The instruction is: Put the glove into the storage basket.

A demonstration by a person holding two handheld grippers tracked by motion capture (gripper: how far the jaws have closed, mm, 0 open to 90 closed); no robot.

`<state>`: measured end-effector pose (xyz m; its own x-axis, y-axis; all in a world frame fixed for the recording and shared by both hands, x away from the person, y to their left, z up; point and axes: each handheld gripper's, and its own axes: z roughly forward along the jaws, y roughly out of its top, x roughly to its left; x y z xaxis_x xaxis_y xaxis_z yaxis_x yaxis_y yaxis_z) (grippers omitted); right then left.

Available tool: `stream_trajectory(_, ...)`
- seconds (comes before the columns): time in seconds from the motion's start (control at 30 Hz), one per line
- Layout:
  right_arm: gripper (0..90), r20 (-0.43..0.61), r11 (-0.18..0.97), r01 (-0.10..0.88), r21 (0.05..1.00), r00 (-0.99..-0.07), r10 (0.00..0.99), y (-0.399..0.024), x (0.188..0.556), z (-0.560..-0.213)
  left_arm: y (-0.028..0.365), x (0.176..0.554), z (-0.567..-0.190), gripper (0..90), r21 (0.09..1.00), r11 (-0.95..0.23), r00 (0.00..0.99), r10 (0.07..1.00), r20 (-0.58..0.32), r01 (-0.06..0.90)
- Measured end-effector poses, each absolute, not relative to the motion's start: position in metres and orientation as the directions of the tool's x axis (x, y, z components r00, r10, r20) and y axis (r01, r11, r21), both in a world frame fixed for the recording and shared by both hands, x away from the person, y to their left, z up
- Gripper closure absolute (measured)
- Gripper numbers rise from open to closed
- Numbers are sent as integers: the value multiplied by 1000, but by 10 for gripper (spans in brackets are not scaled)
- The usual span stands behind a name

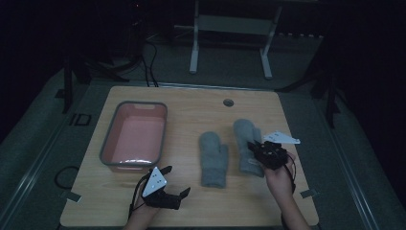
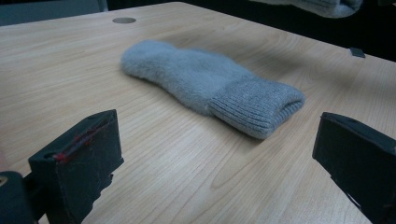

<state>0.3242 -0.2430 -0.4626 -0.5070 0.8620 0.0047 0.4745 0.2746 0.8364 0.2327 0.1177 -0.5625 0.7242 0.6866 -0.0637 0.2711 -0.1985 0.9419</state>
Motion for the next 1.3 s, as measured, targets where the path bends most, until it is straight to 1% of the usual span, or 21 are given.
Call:
stream_trajectory(0.13, 809, 30, 257, 485, 836, -508, 861, -219, 324, -462, 117, 232, -563, 16, 941, -198, 724, 686, -66, 273)
stream_trajectory(0.47, 807, 30, 291, 484, 825, -553, 833, -169, 320, -473, 117, 231, -561, 16, 943, -197, 729, 682, -65, 269)
stream_trajectory(0.73, 804, 71, 278, 511, 813, -562, 824, -148, 316, -486, 118, 231, -561, 16, 944, -197, 732, 678, -65, 266)
stream_trajectory(1.0, 799, 72, 310, 559, 770, -558, 827, -135, 322, -515, 118, 230, -559, 16, 948, -184, 732, 678, -68, 259)
stream_trajectory(1.1, 756, 58, 328, 571, 753, -554, 831, -132, 324, -526, 117, 230, -560, 16, 945, -188, 731, 679, -70, 266)
stream_trajectory(1.2, 697, 53, 333, 567, 754, -557, 829, -131, 325, -529, 118, 230, -560, 16, 953, -163, 735, 673, -82, 255)
stream_trajectory(1.27, 619, 74, 316, 559, 766, -566, 821, -134, 325, -524, 118, 229, -558, 16, 956, -156, 728, 682, -77, 248)
stream_trajectory(1.3, 571, 65, 323, 553, 769, -569, 820, -135, 325, -522, 118, 229, -558, 16, 955, -161, 727, 683, -74, 248)
